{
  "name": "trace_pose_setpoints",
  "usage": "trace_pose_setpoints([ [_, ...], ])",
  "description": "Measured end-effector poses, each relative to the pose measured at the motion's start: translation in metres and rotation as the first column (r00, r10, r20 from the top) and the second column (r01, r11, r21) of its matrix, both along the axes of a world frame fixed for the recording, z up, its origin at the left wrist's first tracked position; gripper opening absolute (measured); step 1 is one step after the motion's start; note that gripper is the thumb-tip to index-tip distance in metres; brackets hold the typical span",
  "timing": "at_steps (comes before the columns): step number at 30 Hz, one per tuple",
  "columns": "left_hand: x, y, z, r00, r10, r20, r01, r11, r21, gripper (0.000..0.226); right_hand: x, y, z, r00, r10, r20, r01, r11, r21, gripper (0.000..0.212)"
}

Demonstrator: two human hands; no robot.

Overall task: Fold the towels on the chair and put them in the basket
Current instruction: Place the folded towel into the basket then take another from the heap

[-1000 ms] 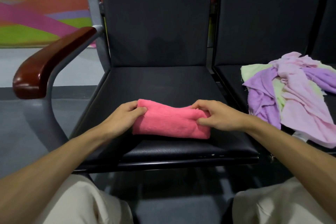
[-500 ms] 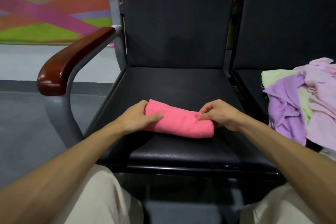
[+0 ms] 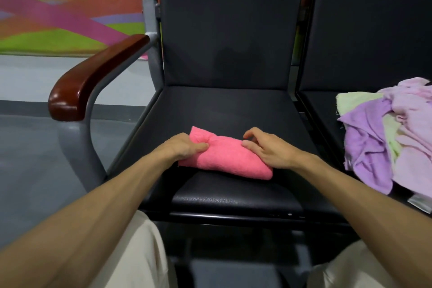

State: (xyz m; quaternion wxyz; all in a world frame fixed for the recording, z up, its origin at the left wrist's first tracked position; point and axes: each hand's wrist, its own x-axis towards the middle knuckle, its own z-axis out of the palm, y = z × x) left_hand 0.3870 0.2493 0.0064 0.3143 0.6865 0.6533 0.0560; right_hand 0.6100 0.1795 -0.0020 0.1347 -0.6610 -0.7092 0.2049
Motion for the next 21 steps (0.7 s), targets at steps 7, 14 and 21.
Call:
trace_pose_setpoints([
  [7, -0.011, -0.018, 0.006, 0.917, -0.232, 0.323, 0.213, 0.972, 0.094, 0.058, 0.003, -0.025, 0.021, 0.994, 0.093, -0.052, -0.104, 0.959, -0.265, 0.053],
  [14, -0.036, -0.048, 0.036, 0.703, -0.321, 0.635, 0.061, 0.916, 0.396, 0.025, -0.02, -0.047, 0.039, 0.963, 0.105, -0.249, -0.136, 0.984, -0.114, 0.051],
  [21, -0.129, -0.047, 0.069, 0.658, -0.022, 0.753, -0.363, 0.866, 0.343, 0.03, -0.114, -0.022, 0.082, 0.961, 0.275, 0.009, -0.273, 0.952, 0.138, 0.021],
])
